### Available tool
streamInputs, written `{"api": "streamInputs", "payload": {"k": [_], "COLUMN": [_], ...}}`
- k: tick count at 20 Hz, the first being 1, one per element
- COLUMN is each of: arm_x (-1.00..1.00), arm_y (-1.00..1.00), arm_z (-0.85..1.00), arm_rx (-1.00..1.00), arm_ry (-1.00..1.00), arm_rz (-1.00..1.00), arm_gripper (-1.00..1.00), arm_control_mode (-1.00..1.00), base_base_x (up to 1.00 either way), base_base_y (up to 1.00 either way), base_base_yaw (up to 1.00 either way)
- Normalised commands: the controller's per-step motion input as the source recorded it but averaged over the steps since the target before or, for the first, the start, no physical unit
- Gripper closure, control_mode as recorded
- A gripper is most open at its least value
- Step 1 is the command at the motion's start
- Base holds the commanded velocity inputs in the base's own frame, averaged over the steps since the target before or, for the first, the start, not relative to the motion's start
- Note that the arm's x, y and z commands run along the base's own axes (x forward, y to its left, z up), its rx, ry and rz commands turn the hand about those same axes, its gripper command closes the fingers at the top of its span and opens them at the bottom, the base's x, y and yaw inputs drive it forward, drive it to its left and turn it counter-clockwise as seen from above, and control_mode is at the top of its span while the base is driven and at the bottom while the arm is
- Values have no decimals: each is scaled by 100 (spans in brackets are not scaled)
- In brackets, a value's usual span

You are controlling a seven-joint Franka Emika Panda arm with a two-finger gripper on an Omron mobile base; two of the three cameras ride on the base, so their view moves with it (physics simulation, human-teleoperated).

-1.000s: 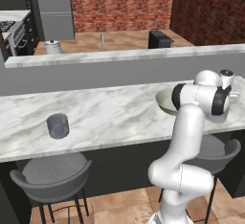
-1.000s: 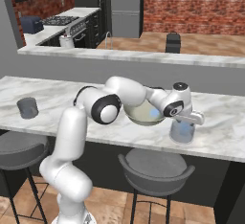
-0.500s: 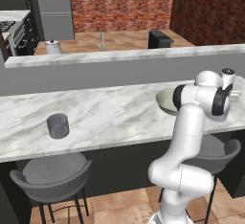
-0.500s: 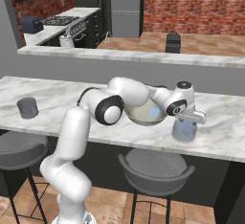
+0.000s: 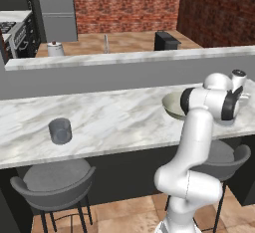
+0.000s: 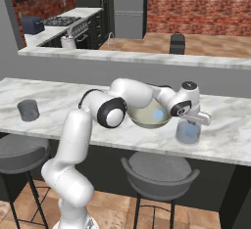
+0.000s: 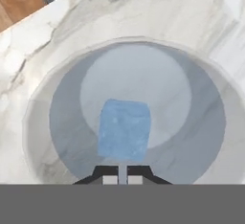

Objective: There are four ice cubes in the ice bowl. Place two ice cubes in each glass of water.

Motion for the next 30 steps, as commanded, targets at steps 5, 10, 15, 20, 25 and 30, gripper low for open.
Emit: {"api": "streamInputs", "payload": {"k": [5,10,15,20,25,30], "arm_x": [-66,-98,-100,-80,-53,-23], "arm_y": [-13,-12,0,18,52,68], "arm_z": [28,46,35,56,59,64], "arm_rx": [0,0,0,0,-3,-9], "arm_ry": [-10,-14,-24,-9,-2,0], "arm_rz": [13,11,9,1,1,5], "arm_gripper": [100,100,100,100,-100,-100], "arm_control_mode": [-100,-100,-100,-100,-100,-100], "base_base_x": [0,0,0,0,0,0], "base_base_y": [0,0,0,0,0,0], "base_base_yaw": [0,0,0,0,0,0]}}
